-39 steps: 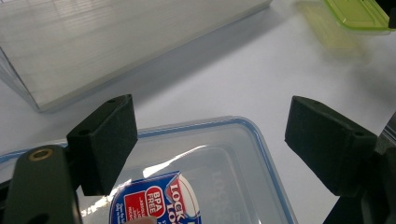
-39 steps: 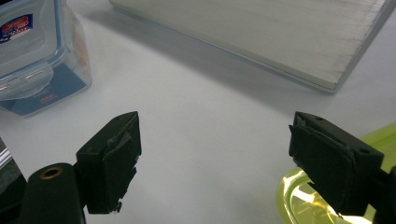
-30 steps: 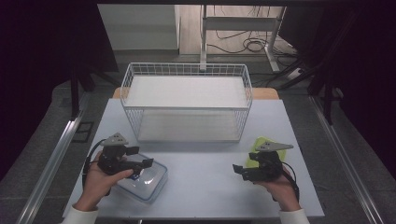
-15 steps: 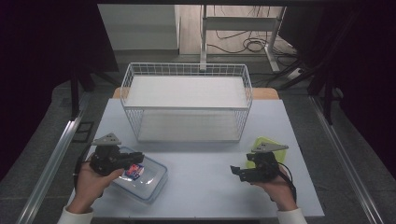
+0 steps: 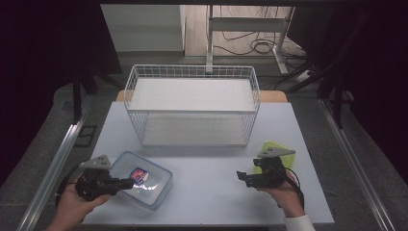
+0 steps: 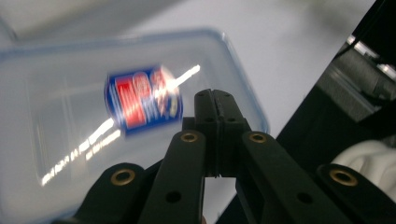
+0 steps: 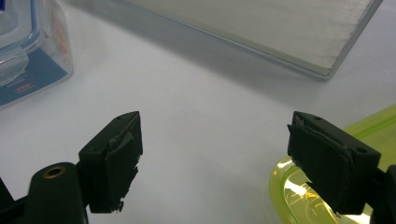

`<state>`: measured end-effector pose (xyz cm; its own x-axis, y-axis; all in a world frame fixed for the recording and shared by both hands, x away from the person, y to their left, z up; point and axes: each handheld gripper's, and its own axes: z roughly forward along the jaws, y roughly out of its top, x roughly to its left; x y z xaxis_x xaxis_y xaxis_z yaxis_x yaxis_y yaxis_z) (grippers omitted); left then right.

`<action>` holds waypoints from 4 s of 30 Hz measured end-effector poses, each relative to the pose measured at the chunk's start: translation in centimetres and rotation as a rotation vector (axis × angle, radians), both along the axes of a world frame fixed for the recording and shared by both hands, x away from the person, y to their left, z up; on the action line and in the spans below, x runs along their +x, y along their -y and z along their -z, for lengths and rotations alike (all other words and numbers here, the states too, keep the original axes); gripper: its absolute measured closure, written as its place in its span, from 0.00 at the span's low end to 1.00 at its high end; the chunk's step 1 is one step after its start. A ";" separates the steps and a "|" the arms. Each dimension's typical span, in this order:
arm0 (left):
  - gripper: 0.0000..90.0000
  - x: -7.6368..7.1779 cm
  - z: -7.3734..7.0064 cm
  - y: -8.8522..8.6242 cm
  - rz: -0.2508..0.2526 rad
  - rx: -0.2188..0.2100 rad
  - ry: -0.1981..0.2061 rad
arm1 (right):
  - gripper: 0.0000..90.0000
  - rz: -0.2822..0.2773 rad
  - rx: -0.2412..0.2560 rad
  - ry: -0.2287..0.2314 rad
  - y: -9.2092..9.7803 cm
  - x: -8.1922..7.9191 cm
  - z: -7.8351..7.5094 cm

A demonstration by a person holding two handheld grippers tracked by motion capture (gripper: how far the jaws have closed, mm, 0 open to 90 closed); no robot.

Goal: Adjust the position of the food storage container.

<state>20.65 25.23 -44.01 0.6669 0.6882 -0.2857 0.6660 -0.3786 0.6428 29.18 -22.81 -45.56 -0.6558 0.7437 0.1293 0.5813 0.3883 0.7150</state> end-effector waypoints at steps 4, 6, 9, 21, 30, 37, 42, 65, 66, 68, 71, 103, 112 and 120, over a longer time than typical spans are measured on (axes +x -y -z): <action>1.00 -1.3 1.2 -0.4 0.023 0.012 -0.023 | 0.20 -0.007 0.007 0.007 -0.2 -0.1 -0.1; 1.00 -2.1 2.0 -0.4 0.039 0.031 -0.042 | 0.20 -0.008 0.005 0.007 -0.2 -0.1 -0.1; 1.00 -2.8 2.6 -0.2 0.055 0.052 -0.051 | 0.20 -0.003 0.005 0.006 -0.2 -0.1 -0.1; 1.00 -2.3 5.5 3.1 0.116 0.136 -0.103 | 0.20 0.005 0.001 -0.001 -0.1 0.0 0.1; 1.00 -0.9 6.0 5.0 0.086 0.104 -0.095 | 0.20 0.008 -0.003 -0.002 -0.1 0.0 0.0; 1.00 0.4 6.3 6.5 0.068 0.093 -0.078 | 0.20 0.003 -0.007 -0.006 -0.3 0.0 -0.1; 1.00 1.1 6.5 7.2 0.067 0.087 -0.073 | 0.20 0.017 -0.005 0.022 -0.3 0.0 -0.3; 1.00 2.8 2.5 -6.8 -0.297 0.038 0.014 | 0.21 0.022 0.004 0.023 -0.5 0.0 -0.5; 1.00 2.8 2.5 -6.8 -0.297 0.038 0.014 | 0.21 0.022 0.004 0.023 -0.5 0.0 -0.5; 1.00 3.4 3.3 -7.6 -0.322 0.050 -0.014 | 0.21 0.030 0.006 0.034 -0.5 -0.1 -0.6; 1.00 4.4 5.0 -8.6 -0.355 0.071 -0.062 | 0.21 0.029 0.005 0.035 -0.5 0.0 -0.6; 1.00 5.7 6.6 -0.6 -0.179 0.081 -0.118 | 0.21 0.016 0.004 0.025 -0.8 -0.2 -0.8; 1.00 6.8 6.4 2.1 -0.130 0.088 -0.117 | 0.21 0.011 0.001 0.016 -1.0 -0.2 -0.7; 1.00 7.0 6.4 4.4 -0.095 0.074 -0.113 | 0.21 0.009 0.009 0.012 -1.1 -0.2 -0.8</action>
<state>27.63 20.84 -50.37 0.5640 0.7687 -0.3016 0.7676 -0.3534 0.5347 28.96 -21.70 -44.77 -0.6503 0.7487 0.1285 0.5762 0.3760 0.7257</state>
